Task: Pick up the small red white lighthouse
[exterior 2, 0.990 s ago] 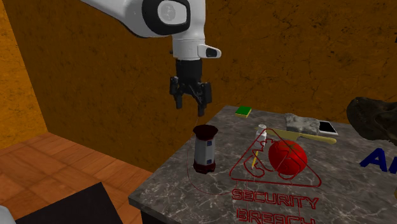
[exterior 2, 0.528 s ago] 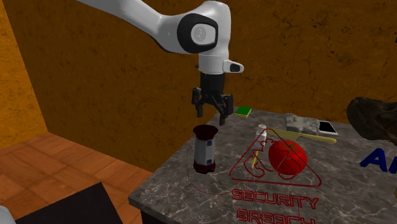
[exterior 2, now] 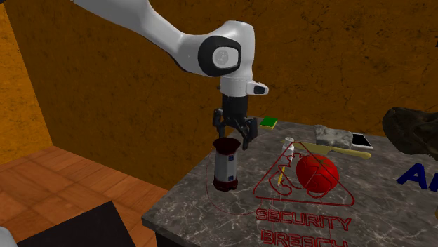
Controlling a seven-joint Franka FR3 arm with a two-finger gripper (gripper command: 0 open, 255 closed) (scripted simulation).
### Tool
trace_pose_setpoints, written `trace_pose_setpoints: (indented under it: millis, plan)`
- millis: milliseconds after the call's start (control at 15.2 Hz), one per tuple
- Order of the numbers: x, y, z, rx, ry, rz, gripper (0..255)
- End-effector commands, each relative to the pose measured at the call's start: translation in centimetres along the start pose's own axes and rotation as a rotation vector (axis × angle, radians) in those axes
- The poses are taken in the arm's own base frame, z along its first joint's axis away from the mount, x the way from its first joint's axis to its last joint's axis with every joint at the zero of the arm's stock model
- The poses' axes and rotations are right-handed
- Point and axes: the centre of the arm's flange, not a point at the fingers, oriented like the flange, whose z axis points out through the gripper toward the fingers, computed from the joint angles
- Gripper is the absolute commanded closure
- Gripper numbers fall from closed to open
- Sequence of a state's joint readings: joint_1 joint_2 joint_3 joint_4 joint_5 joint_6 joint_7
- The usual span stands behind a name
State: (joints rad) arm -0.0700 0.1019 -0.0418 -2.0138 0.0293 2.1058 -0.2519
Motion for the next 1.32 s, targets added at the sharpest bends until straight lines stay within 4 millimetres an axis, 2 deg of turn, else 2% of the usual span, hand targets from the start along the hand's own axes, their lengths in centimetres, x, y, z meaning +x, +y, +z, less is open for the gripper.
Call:
trace_pose_setpoints:
  millis: [0,594,1254]
  plan:
    - [0.0,0.0,0.2,0.000,0.001,0.000,255]
    - [0.0,0.1,0.2,0.000,0.001,0.000,255]
    - [-0.1,-0.1,-5.1,0.000,0.001,0.000,255]
